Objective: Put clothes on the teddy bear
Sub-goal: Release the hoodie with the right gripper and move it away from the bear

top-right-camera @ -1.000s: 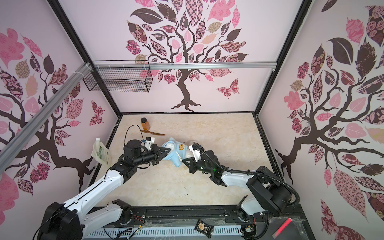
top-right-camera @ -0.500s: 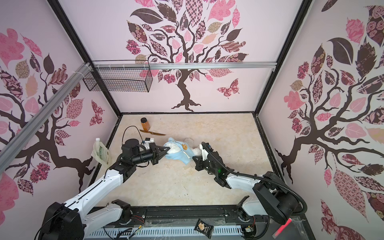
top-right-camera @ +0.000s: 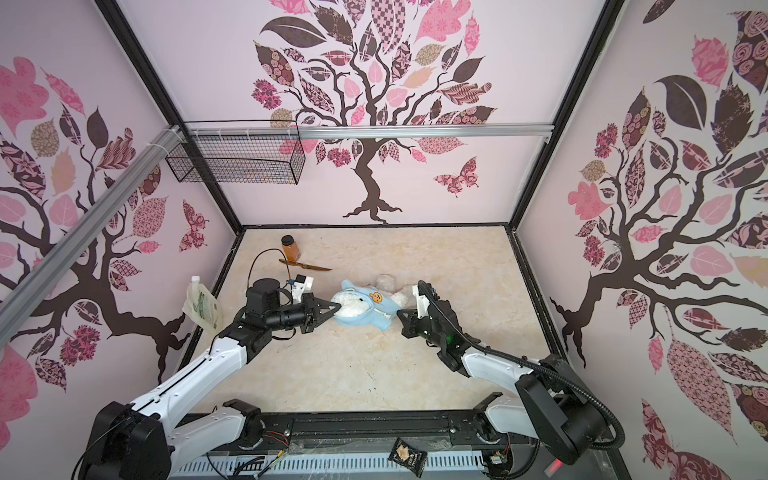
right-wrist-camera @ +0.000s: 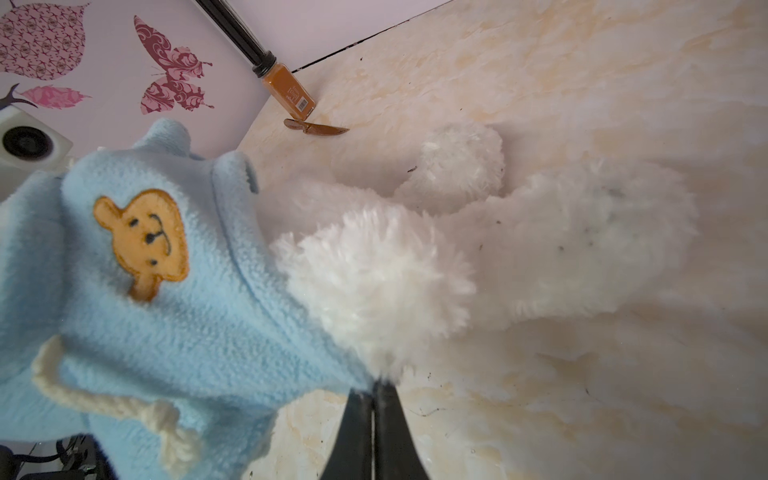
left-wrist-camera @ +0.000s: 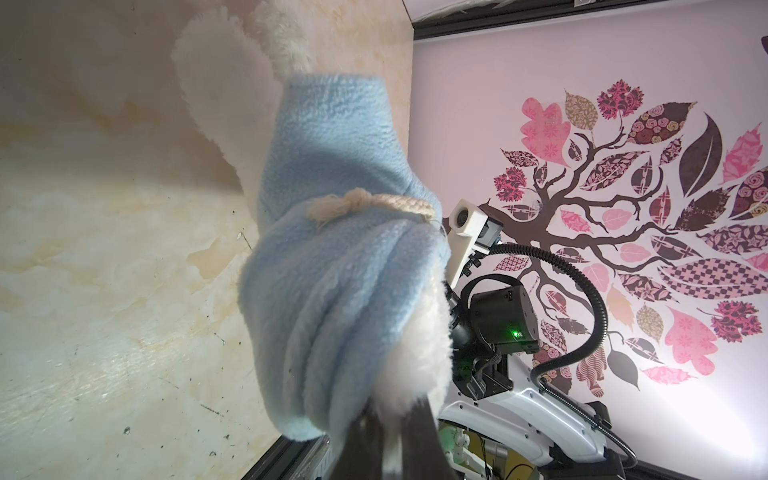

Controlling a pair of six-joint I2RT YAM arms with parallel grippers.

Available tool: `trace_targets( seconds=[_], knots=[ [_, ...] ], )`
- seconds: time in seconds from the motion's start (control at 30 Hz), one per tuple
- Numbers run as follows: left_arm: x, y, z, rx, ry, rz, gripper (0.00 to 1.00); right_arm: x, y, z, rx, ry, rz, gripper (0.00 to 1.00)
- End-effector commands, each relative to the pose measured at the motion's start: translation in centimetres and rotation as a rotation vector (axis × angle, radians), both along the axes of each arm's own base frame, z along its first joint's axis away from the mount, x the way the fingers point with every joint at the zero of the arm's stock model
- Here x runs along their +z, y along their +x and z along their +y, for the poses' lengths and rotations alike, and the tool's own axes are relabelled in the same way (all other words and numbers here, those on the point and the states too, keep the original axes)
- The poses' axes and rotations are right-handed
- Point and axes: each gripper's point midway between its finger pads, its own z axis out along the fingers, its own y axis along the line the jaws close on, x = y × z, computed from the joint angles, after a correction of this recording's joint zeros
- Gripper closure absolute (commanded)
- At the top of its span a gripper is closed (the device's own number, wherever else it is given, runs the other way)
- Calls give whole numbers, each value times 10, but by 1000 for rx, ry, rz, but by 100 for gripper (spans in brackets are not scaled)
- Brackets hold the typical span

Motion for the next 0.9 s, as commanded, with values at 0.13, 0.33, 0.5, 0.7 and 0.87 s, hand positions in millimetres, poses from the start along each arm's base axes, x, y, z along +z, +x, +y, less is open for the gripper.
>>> trace_targets(
  seconds=[0.13, 0.33, 0.5, 0.7, 0.87],
  knots=[
    [20, 1, -14, -86, 172, -396, 100, -23, -21, 12, 111, -100, 13, 100],
    [29, 2, -14, -143, 335, -753, 100, -21, -43, 7, 166, -146, 41, 75],
    [22, -10, -8, -304, 517, -1030, 100, 30, -48, 2, 172, -108, -67, 58],
    [17, -45, -13, -514, 534, -1351, 100, 88, -34, 11, 295, 141, -12, 51],
    [14, -59, -11, -535, 527, -1488, 100, 104, -34, 34, 437, 283, 69, 52]
  ],
)
